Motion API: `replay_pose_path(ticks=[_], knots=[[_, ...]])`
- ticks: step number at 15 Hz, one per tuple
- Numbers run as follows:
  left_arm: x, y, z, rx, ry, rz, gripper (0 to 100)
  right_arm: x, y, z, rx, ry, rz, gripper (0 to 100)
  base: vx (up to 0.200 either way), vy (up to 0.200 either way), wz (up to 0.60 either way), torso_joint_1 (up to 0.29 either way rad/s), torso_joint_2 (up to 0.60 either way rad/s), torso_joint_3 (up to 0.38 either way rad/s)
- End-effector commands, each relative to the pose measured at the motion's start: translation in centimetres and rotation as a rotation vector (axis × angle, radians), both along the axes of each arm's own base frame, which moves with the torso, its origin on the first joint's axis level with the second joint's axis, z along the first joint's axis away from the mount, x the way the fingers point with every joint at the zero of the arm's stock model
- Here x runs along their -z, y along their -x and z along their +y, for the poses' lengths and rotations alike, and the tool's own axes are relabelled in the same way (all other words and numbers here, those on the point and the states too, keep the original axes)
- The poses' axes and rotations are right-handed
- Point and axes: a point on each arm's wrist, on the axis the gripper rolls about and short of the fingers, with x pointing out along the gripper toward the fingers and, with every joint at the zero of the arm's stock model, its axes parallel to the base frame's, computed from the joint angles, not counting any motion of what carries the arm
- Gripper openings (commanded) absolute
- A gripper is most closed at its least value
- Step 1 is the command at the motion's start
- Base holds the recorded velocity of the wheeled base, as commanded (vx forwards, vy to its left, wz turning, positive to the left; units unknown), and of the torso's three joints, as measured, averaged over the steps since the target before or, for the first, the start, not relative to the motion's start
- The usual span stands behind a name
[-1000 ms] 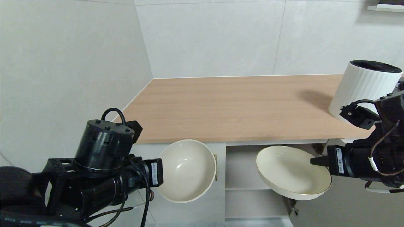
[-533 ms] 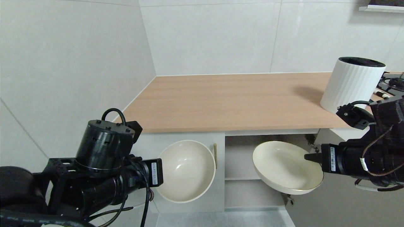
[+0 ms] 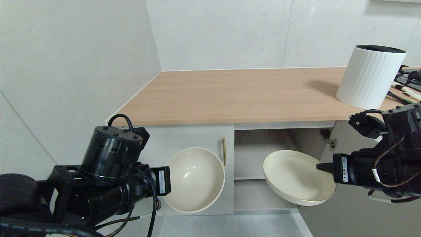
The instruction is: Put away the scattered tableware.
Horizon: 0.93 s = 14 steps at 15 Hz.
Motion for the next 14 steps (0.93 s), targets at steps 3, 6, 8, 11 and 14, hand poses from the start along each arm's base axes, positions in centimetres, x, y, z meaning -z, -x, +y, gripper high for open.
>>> replay_pose_path(ticks=[3, 6, 8, 11, 14], knots=[[0.2, -0.08, -0.05, -0.001, -0.004, 0.007, 0, 0.06, -0.05, 0.01, 0.001, 0.002, 0.002, 0, 0.0, 0.0, 0.0, -0.18, 0.47, 0.294], [0.24, -0.1, -0.06, -0.001, -0.005, 0.008, 0, 0.27, -0.15, 0.1, 0.001, 0.009, 0.009, 0, 0.0, 0.0, 0.0, -0.15, 0.47, 0.305], [0.32, -0.13, -0.09, -0.001, -0.007, 0.01, 0, 0.34, -0.21, 0.12, 0.003, 0.011, 0.011, 0, 0.0, 0.0, 0.0, -0.141, 0.46, 0.327], [0.32, -0.13, -0.09, -0.001, -0.007, 0.01, 0, 0.49, -0.27, 0.15, 0.004, 0.015, 0.016, 0, -0.133, 0.0, 0.0, -0.11, 0.45, 0.33], [0.35, -0.12, -0.07, -0.001, -0.008, 0.012, 0, 0.67, -0.36, 0.2, 0.004, 0.018, 0.023, 0, 0.0, 0.0, 0.0, -0.064, 0.26, 0.217]])
